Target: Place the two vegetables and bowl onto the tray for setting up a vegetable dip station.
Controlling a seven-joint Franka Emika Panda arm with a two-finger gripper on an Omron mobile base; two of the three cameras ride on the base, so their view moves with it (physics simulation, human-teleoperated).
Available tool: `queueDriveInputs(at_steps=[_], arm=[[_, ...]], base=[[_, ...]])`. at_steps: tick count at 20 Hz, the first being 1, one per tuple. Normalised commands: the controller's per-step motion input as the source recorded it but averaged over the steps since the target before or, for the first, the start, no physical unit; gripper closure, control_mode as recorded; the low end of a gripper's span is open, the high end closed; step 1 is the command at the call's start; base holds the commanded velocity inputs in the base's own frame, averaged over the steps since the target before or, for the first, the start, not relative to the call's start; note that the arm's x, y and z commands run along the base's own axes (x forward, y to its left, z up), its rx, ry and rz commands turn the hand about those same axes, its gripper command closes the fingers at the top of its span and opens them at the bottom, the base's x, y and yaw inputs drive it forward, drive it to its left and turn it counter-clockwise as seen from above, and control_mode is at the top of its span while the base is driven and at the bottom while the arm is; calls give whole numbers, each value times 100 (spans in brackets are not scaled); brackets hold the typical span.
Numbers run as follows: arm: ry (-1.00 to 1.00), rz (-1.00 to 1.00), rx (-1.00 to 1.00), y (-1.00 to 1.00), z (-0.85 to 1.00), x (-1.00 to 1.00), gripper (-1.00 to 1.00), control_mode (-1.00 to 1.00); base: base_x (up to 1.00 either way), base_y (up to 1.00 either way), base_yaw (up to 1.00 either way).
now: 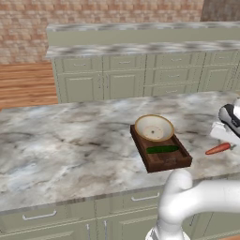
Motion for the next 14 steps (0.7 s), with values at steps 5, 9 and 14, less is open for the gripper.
queueDriveInputs(at_steps=[5,9,14], arm=[[0,-16,-13,21,18,-19,100,-100],[0,-16,-14,32,15,-11,100,-100],[0,-17,-14,34,17,-5,100,-100]], base=[[0,0,0],[0,0,0],[0,0,0]])
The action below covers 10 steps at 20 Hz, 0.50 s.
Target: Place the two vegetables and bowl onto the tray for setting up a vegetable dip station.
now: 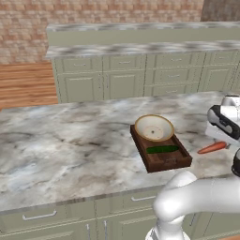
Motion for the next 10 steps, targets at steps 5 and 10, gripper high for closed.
queueDriveInputs(at_steps=[5,10], arm=[[0,-19,-12,33,18,-3,100,-100],[0,-20,-10,32,11,0,100,-100]], base=[[0,0,0],[0,0,0]])
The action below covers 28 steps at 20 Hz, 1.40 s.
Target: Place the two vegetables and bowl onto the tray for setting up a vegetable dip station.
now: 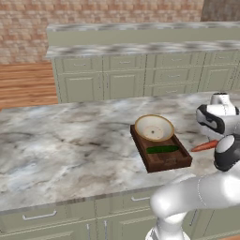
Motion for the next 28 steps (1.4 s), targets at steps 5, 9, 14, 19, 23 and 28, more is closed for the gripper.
queueDriveInputs(at_steps=[5,9,14,19,23,28], arm=[[0,-21,-8,30,4,1,100,-100],[0,-21,-7,28,3,1,100,-100],[0,-11,0,27,1,0,100,-100],[0,-8,0,29,2,-1,100,-100],[0,0,0,7,11,-8,100,-100],[0,0,-5,0,14,-2,100,-100]], base=[[0,0,0],[0,0,0],[0,0,0],[0,0,0],[0,0,0],[0,0,0]])
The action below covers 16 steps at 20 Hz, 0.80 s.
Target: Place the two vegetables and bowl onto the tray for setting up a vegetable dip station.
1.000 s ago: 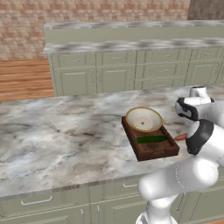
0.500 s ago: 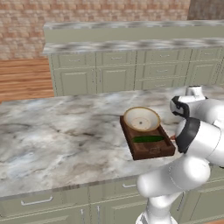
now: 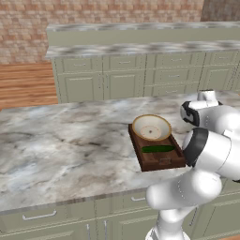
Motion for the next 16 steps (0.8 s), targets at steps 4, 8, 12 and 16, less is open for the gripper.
queueDriveInputs(at_steps=[4,8,12,16], arm=[[-2,0,-8,-6,17,-5,100,-100],[-3,0,-4,-1,20,-9,100,-100],[-5,0,0,13,15,-10,100,-100],[-5,0,0,21,6,-7,100,-100]], base=[[0,0,0],[0,0,0],[0,0,0],[0,0,0]])
